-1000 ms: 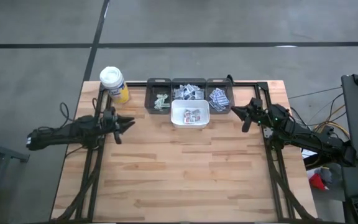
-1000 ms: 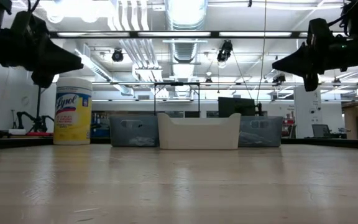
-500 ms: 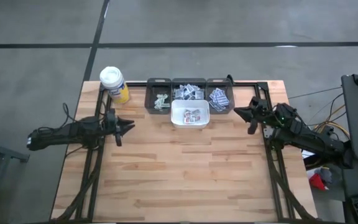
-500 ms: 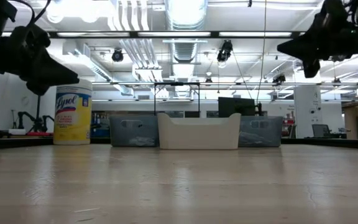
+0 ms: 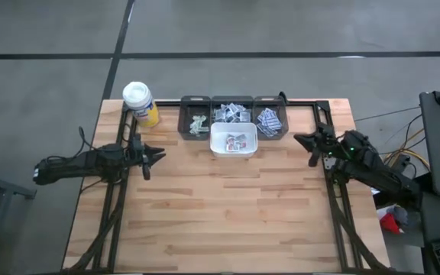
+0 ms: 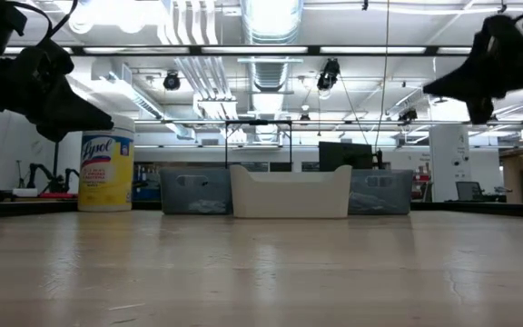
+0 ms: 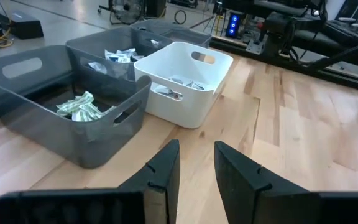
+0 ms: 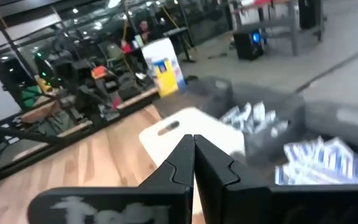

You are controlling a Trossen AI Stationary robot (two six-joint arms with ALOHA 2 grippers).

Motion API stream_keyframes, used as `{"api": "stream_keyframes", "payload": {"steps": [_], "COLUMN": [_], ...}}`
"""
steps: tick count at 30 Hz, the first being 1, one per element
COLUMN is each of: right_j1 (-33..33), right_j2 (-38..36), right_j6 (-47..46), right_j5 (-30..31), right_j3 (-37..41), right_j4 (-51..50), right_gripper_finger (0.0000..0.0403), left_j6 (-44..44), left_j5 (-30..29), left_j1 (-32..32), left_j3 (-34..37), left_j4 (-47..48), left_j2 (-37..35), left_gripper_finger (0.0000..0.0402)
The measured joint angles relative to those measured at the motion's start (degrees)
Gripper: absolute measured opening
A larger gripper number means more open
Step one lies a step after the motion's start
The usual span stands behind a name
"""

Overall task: Pick & Place First Aid Supplies
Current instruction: Return to Home Position

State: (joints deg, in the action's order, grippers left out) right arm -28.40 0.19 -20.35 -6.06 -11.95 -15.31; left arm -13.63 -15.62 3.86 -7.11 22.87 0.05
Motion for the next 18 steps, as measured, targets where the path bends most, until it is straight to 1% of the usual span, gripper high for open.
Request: {"api": "stream_keyframes", "payload": {"steps": [3,6,12,18], "right_j1": [0.0,0.0,0.0,0.0], "right_j2": [-0.1,0.0,-0.1,0.0], "right_j6": [-2.0,-1.8,1.6,2.1], "right_j5": [0.2,0.2,0.2,0.2], "right_j3": [3.9,5.9,6.4,6.4], "right_j4": [2.4,7.1,7.3,7.1], "right_gripper_finger": [0.0008,0.0008,0.0008,0.0008], "left_j6": [0.0,-0.5,-1.5,-1.5], "left_j5": [-0.1,-0.2,-0.2,-0.2], "left_j1": [0.0,0.0,0.0,0.0], "left_j3": [0.0,0.0,0.0,0.0], "left_j4": [0.0,-0.1,-0.1,0.1], "left_j2": [0.0,0.0,0.0,0.2], "left_gripper_finger": [0.0094,0.0094,0.0094,0.0094]}}
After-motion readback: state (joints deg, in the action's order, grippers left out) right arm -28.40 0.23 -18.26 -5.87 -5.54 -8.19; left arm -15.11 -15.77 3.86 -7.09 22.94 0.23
